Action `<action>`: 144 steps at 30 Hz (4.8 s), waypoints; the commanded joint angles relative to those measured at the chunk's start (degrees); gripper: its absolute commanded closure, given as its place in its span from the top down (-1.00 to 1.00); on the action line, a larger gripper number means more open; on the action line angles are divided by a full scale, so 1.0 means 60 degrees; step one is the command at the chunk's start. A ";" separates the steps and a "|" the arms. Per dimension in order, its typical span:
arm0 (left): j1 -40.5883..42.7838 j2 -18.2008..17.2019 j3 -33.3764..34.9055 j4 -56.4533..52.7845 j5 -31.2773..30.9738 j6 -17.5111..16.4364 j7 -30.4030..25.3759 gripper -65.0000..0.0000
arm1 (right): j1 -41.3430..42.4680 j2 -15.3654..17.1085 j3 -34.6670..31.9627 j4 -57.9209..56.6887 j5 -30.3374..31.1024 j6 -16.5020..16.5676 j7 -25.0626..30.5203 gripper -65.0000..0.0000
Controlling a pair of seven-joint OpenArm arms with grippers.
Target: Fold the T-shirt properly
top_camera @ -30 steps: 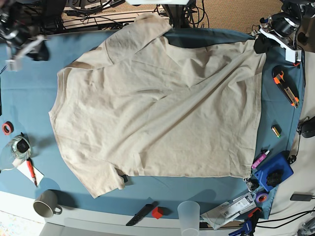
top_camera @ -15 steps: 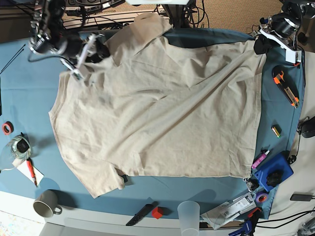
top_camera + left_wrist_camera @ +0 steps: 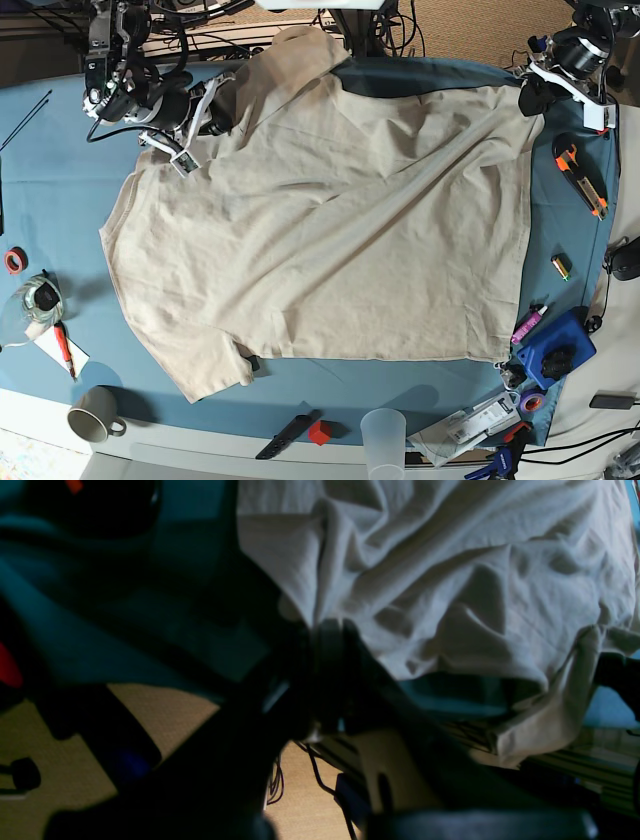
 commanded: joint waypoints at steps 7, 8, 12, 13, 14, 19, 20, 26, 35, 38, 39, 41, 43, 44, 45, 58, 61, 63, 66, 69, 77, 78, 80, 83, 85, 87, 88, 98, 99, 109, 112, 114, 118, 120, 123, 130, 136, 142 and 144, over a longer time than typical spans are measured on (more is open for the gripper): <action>0.0076 -0.0106 -0.0055 0.0164 -0.0208 -0.0066 -0.0171 -1.00 | -0.0022 0.0142 0.0040 -0.0004 -0.2492 -0.1271 0.0368 -1.00; 0.0080 -0.0106 -0.0055 0.0164 -0.0208 -0.0066 -0.0175 -1.00 | -0.0022 0.0135 0.0087 -0.0004 -0.2648 -0.1348 0.0441 -1.00; 0.0080 -0.0106 -0.0055 0.0164 -0.0208 -0.0066 -0.0171 -1.00 | -0.0022 0.0135 0.0586 0.0004 -0.2838 -0.1577 0.0780 -1.00; 0.0080 -0.0106 -0.0055 0.0164 -0.0208 -0.0069 -0.0171 -1.00 | -0.0022 0.0135 0.0794 0.0007 -0.2838 -0.1625 0.0878 -1.00; 0.0080 -0.0106 -0.0055 0.0164 -0.0208 -0.0069 -0.0171 -1.00 | -0.0018 0.0138 0.1042 0.0007 -0.2838 -0.1657 0.1005 -1.00; 0.0080 -0.0106 -0.0055 0.0164 -0.0208 -0.0066 -0.0171 -1.00 | 0.0262 0.0142 0.2648 0.0004 -0.2834 -0.1650 0.1894 -1.00; 0.0080 -0.0106 -0.0055 0.0164 -0.0211 -0.0066 -0.0175 -1.00 | 0.0415 0.0142 0.2947 0.0004 -0.2834 -0.1650 0.1920 -1.00; 0.0084 -0.0106 -0.0055 0.0164 -0.0208 -0.0069 -0.0160 -1.00 | 0.0736 0.0579 0.3603 0.0007 -0.2382 -0.1264 0.0878 -1.00; 0.0084 -0.0106 -0.0055 0.0164 -0.0204 -0.0069 -0.0138 -1.00 | 0.0299 0.0641 0.3603 0.0007 -0.0816 -0.0382 -0.0368 -0.40; 0.0084 -0.0106 -0.0055 0.0164 -0.0204 -0.0069 -0.0138 -1.00 | 0.0270 0.0645 0.3687 0.0182 0.0087 -0.0590 -0.1439 -0.39; 0.0080 -0.0106 -0.0055 0.0164 -0.0204 -0.0069 -0.0138 -1.00 | 0.0270 0.0637 0.3767 0.0342 0.0597 -0.0583 -0.1574 -0.39; 0.0084 -0.0102 -0.0055 0.0164 -0.0208 -0.0069 -0.0135 -1.00 | 0.0273 0.0594 0.3931 0.0732 0.1286 -0.0535 -0.1359 -0.39; 0.0084 -0.0106 -0.0055 0.0164 -0.0204 -0.0069 -0.0047 -1.00 | 0.0313 0.0586 0.3963 0.1053 0.1282 -0.0532 -0.0940 -0.39; 0.0084 -0.0106 -0.0055 0.0164 -0.0204 -0.0069 -0.0015 -1.00 | 0.0321 0.0579 0.3960 0.1104 0.1286 -0.0532 -0.0710 -0.39; 0.0087 -0.0106 -0.0055 0.0164 -0.0204 -0.0069 0.0026 -1.00 | 0.0321 0.0576 0.3952 0.1104 0.1282 -0.0510 -0.0554 -0.39; 0.0084 -0.0106 -0.0055 0.0164 -0.0353 -0.0069 0.0040 -1.00 | 0.0321 -0.0444 0.1173 0.0736 -0.0499 -0.0321 -0.0321 -0.39; 0.0084 -0.0106 -0.0055 0.0164 -0.0353 -0.0073 0.0040 -1.00 | 0.0321 -0.0525 0.0266 0.0736 -0.2109 -0.0954 0.0084 -0.39; 0.0084 -0.0106 -0.0055 0.0164 -0.0357 -0.0069 0.0040 -1.00 | 0.0321 -0.0525 -0.0233 0.0736 -0.3104 -0.1461 0.0157 -0.39; 0.0084 -0.0106 -0.0055 0.0164 -0.0357 -0.0073 0.0040 -1.00 | 0.0317 -0.0525 -0.0794 0.0736 -0.3960 -0.1843 0.0055 -0.39; 0.0080 -0.0102 -0.0055 0.0164 -0.0357 -0.0069 0.0036 -1.00 | 0.0321 -0.0525 -0.1129 0.0736 -0.4437 -0.2379 -0.0328 -0.65; 0.0080 -0.0106 -0.0055 0.0164 -0.0357 -0.0069 0.0022 -1.00 | 0.0302 -0.0517 -0.1155 0.1457 -0.5595 -0.2590 -0.0816 -1.00; 0.0080 -0.0106 -0.0055 0.0164 -0.0353 -0.0069 0.0022 -1.00 | 0.0262 -0.0503 -0.1158 0.1719 -0.5621 -0.2590 -0.0769 -1.00; 0.0084 -0.0106 -0.0055 0.0164 -0.0353 -0.0069 0.0022 -1.00 | 0.0062 -0.0503 -0.1155 0.2175 -0.5661 -0.2590 -0.0619 -1.00; 0.0084 -0.0106 -0.0055 0.0164 -0.0350 -0.0066 0.0026 -1.00 | -0.0448 -0.0503 -0.1155 0.2772 -0.5665 -0.2586 -0.0619 -1.00; 0.0080 -0.0106 -0.0055 0.0164 -0.0353 -0.0069 0.0015 -1.00 | -0.0885 -0.0503 -0.1155 0.3180 -0.5774 -0.2590 -0.0619 -1.00; 0.0080 -0.0106 -0.0055 0.0164 -0.0353 -0.0069 0.0011 -1.00 | -0.1279 -0.0503 -0.1151 0.3552 -0.5985 -0.2630 -0.0623 -1.00; 0.0080 -0.0106 -0.0055 0.0164 -0.0353 -0.0069 0.0011 -1.00 | -0.1450 -0.0503 -0.1137 0.3705 -0.6062 -0.2721 -0.0623 -1.00; 0.0084 -0.0106 -0.0055 0.0164 -0.0353 -0.0069 0.0015 -1.00 | -0.1960 -0.0503 0.0925 0.4069 -0.6029 -0.2845 -0.0656 -1.00; 0.0084 -0.0106 -0.0055 0.0164 -0.0353 -0.0069 0.0015 -1.00 | -0.1963 -0.0503 0.1279 0.4069 -0.5905 -0.2841 -0.0659 -1.00; 0.0076 -0.0113 -0.0055 0.0164 -0.0364 -0.0069 -0.0266 -1.00 | -0.1982 -0.0503 0.3512 0.4065 -0.3421 -0.2386 -0.0678 -1.00; 0.0051 -0.0113 -0.0055 0.0164 -0.0160 -0.0066 -0.0408 -1.00 | -0.1985 -0.0503 0.3570 0.4065 -0.3289 -0.2277 -0.0616 -1.00; 0.0055 -0.0117 -0.0055 0.0164 -0.0164 -0.0066 -0.0426 -1.00 | -0.1982 -0.0503 0.3570 0.4065 -0.3289 -0.2280 -0.0390 -1.00; 0.0015 -0.0186 -0.0055 0.0168 -0.0168 -0.0066 -0.0492 -1.00 | -0.1974 -0.0499 0.3570 0.4065 -0.3289 -0.2284 0.0255 -1.00; -0.0109 -0.0186 -0.0055 0.0168 -0.0168 -0.0062 -0.0466 -1.00 | -0.1887 -0.0499 0.3570 0.4047 -0.3293 -0.2280 0.0576 -1.00; -0.0270 -0.0186 -0.0055 0.0168 -0.0164 -0.0062 -0.0463 -1.00 | -0.1599 -0.0503 0.3570 0.4047 -0.3293 -0.2284 0.0641 -1.00; -0.0284 -0.0182 -0.0055 0.0168 -0.0168 -0.0062 -0.0441 -1.00 | -0.1698 -0.0503 0.3570 0.4051 -0.3064 -0.2208 0.0127 -1.00; -0.0284 -0.0182 -0.0055 0.0168 -0.0178 -0.0066 -0.0379 -1.00 | -0.2371 -0.0506 0.3570 0.4051 -0.1293 -0.1224 -0.0375 -0.81; -0.0280 -0.0182 -0.0055 0.0168 -0.0721 -0.0066 0.0433 -1.00 | -0.3100 -0.0892 0.3566 0.4051 0.0528 -0.0408 -0.0393 -0.42; -0.0219 -0.0182 -0.0055 0.0168 -0.1129 -0.0073 0.0714 -1.00 | -0.3089 -0.1155 0.3566 0.4051 0.0688 -0.0339 -0.0437 -0.42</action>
